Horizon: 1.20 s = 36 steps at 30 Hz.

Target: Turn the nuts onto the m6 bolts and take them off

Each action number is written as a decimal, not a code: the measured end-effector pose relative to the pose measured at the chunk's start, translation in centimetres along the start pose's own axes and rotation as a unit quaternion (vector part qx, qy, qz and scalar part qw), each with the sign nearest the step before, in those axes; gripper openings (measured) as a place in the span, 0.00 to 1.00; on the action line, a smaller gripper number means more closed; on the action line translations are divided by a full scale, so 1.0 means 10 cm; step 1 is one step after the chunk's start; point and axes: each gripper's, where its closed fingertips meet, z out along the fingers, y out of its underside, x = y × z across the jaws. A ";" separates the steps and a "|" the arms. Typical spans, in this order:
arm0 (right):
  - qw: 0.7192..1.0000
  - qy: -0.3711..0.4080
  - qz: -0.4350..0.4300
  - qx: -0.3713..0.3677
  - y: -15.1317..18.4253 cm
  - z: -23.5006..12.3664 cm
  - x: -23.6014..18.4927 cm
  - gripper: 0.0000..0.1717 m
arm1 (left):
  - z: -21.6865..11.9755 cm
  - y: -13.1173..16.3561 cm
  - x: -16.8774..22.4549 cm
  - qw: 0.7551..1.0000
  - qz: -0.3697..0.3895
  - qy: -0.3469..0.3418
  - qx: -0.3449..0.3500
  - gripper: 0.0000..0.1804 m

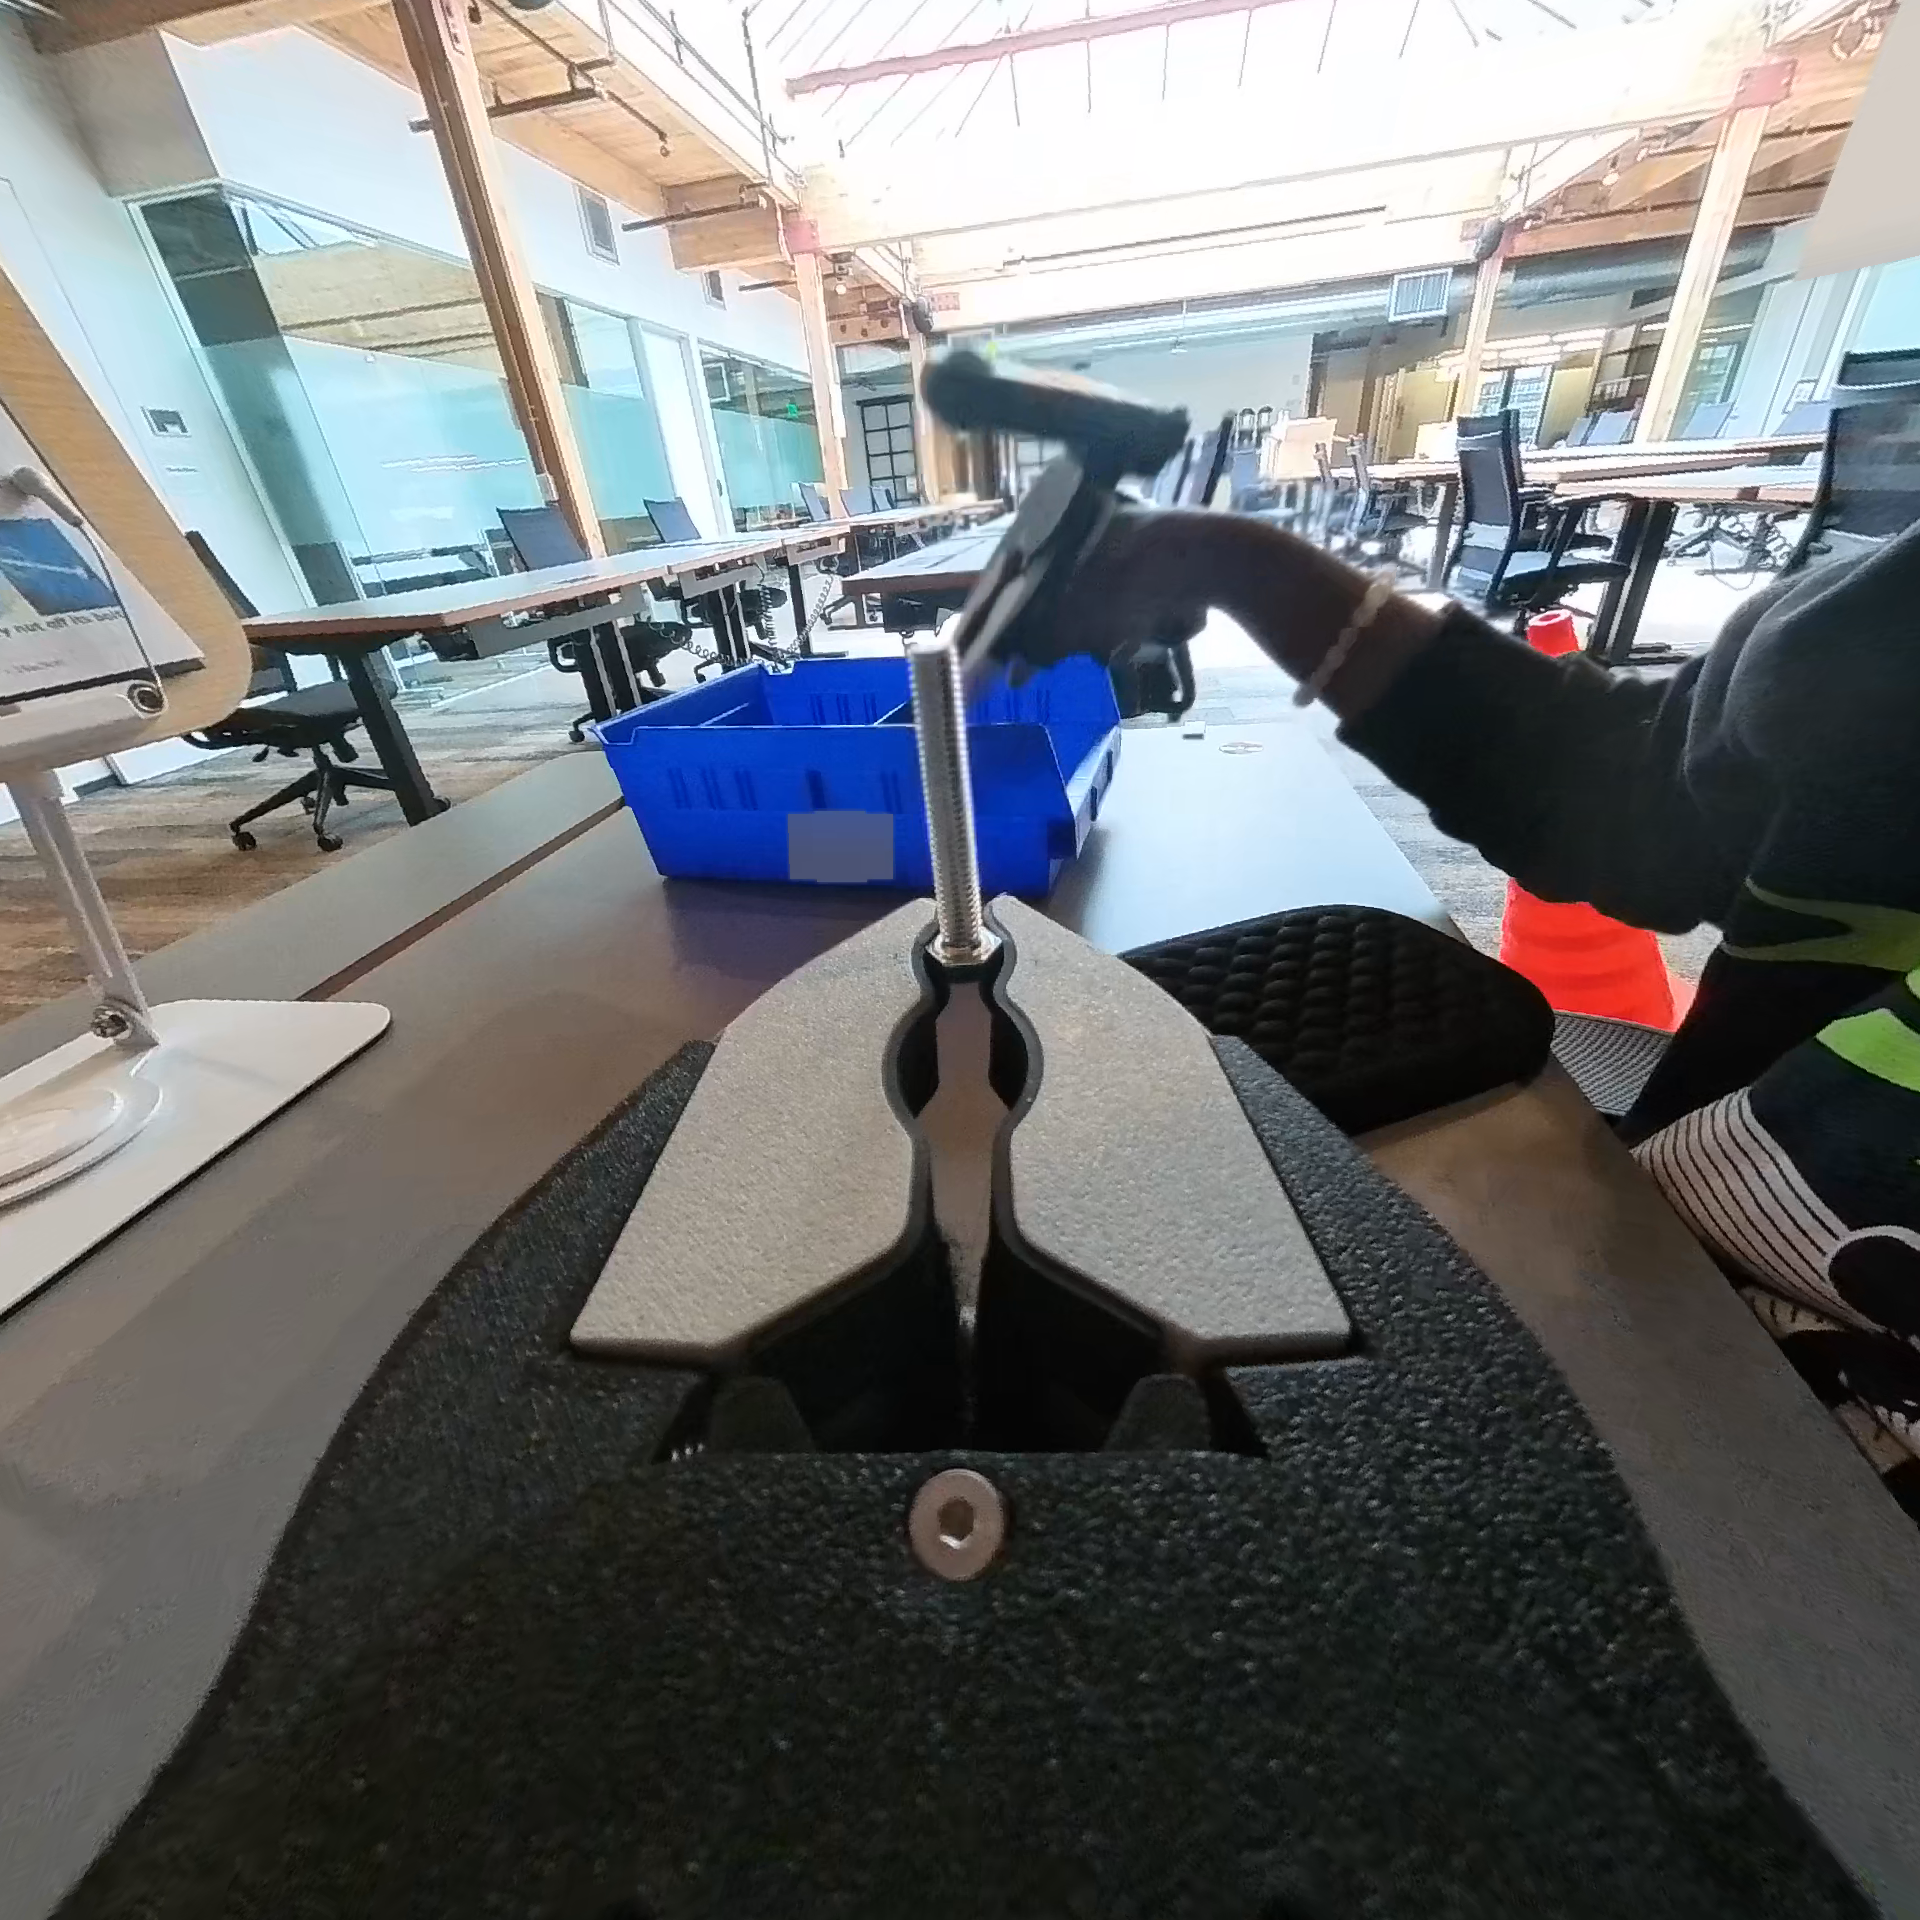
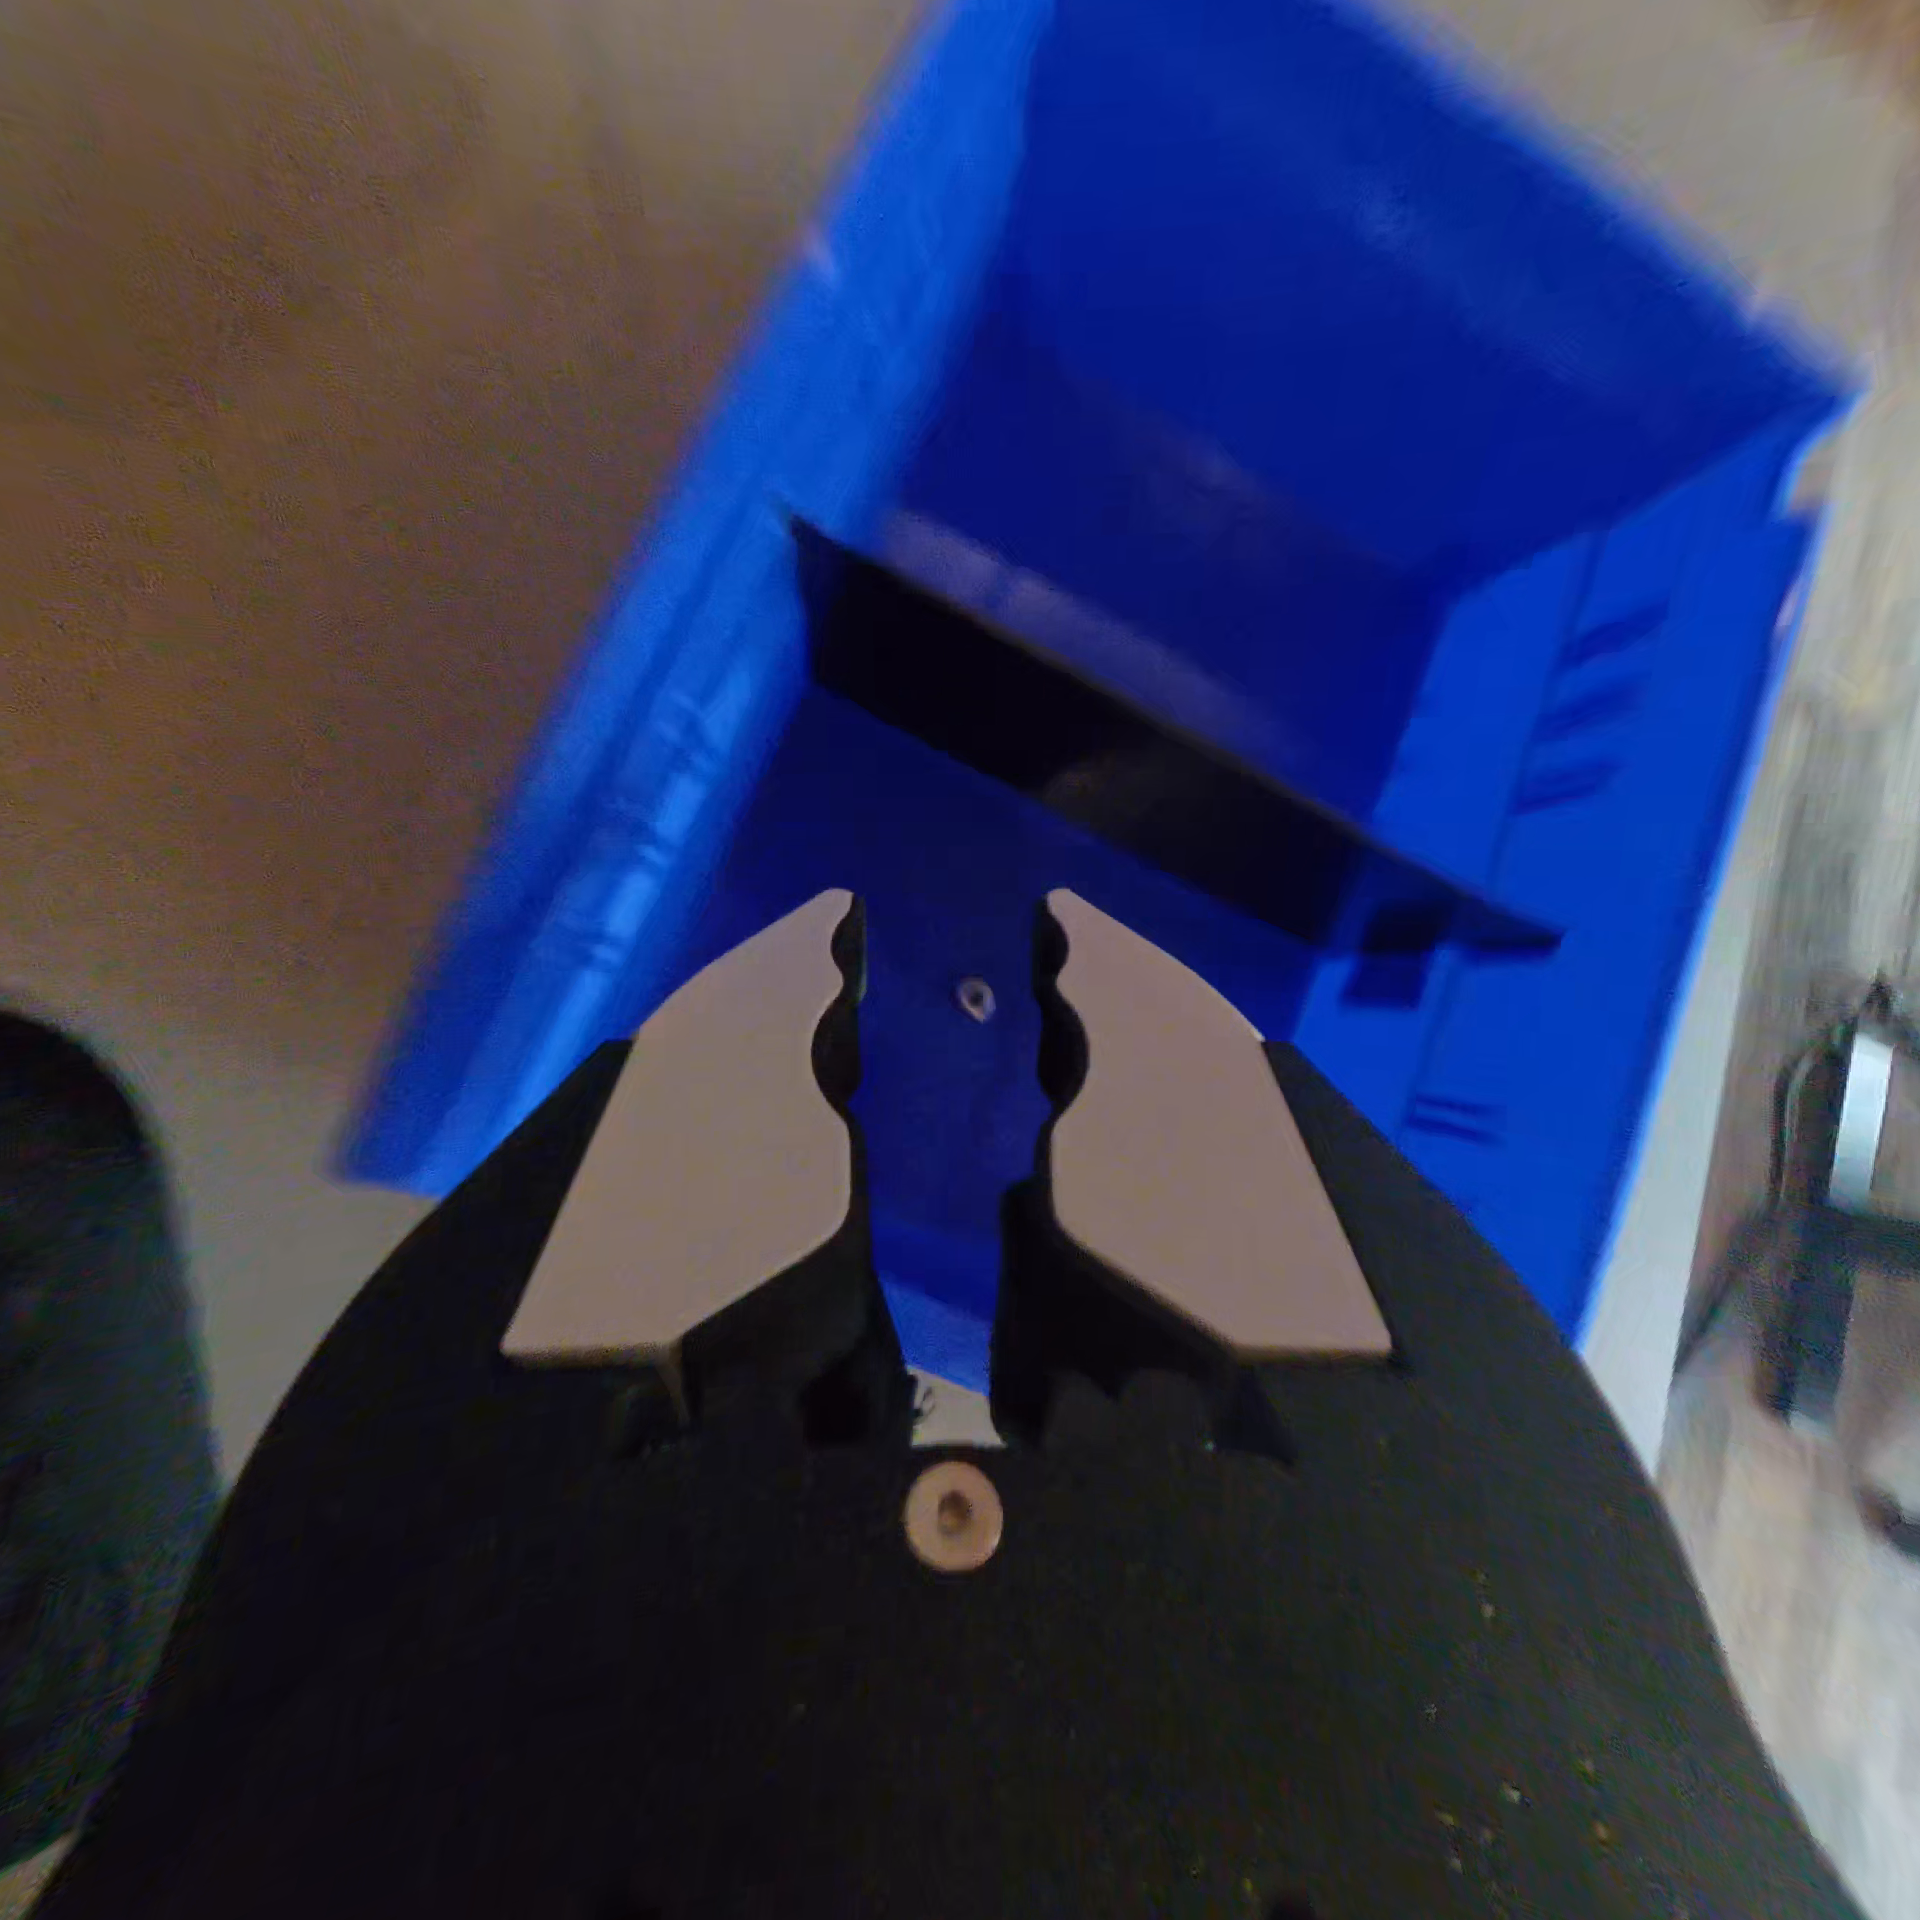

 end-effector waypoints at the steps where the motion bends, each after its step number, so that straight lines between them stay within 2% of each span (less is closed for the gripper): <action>1: 0.999 -0.007 -0.013 0.039 -0.19 -0.15 -0.13 0.17 | 0.00 0.00 0.00 1.000 -0.001 0.000 -0.001 0.02; 5: 0.974 -0.097 -0.103 0.177 -0.89 -0.74 -0.99 0.16 | 0.00 0.01 0.00 1.000 -0.002 0.001 0.000 0.02; 8: 0.927 -0.196 -0.197 0.252 -1.20 -1.09 -1.86 0.15 | 0.00 -0.01 0.01 1.000 -0.003 0.001 0.004 0.02; 12: 0.852 -0.330 -0.281 0.294 -1.27 -1.32 -2.90 0.13 | -0.01 -0.03 0.01 1.000 -0.003 0.000 0.007 0.02; 14: 0.832 -0.361 -0.302 0.293 -1.26 -1.29 -3.24 0.11 | -0.01 -0.04 0.01 1.000 -0.004 0.001 0.008 0.02; 16: 0.823 -0.377 -0.317 0.282 -1.25 -1.19 -3.46 0.11 | -0.01 -0.04 0.01 1.000 -0.004 0.002 0.009 0.02; 20: 0.812 -0.412 -0.310 0.273 -1.25 -1.09 -3.69 0.08 | -0.02 -0.05 0.02 1.000 -0.003 0.005 0.011 0.02; 28: 0.803 -0.422 -0.311 0.284 -1.28 -1.05 -3.77 0.03 | -0.02 -0.07 0.03 1.000 -0.007 0.006 0.015 0.03; 30: 0.803 -0.424 -0.309 0.284 -1.30 -1.07 -3.75 0.03 | -0.02 -0.07 0.01 1.000 -0.010 0.002 0.017 0.09; 34: 0.827 -0.378 -0.299 0.288 -1.45 -1.07 -3.46 0.03 | -0.01 -0.02 -0.02 1.000 -0.008 -0.007 0.001 0.20; 36: 0.854 -0.333 -0.288 0.277 -1.56 -1.01 -3.13 0.03 | 0.00 0.00 -0.04 1.000 -0.004 -0.017 -0.006 0.25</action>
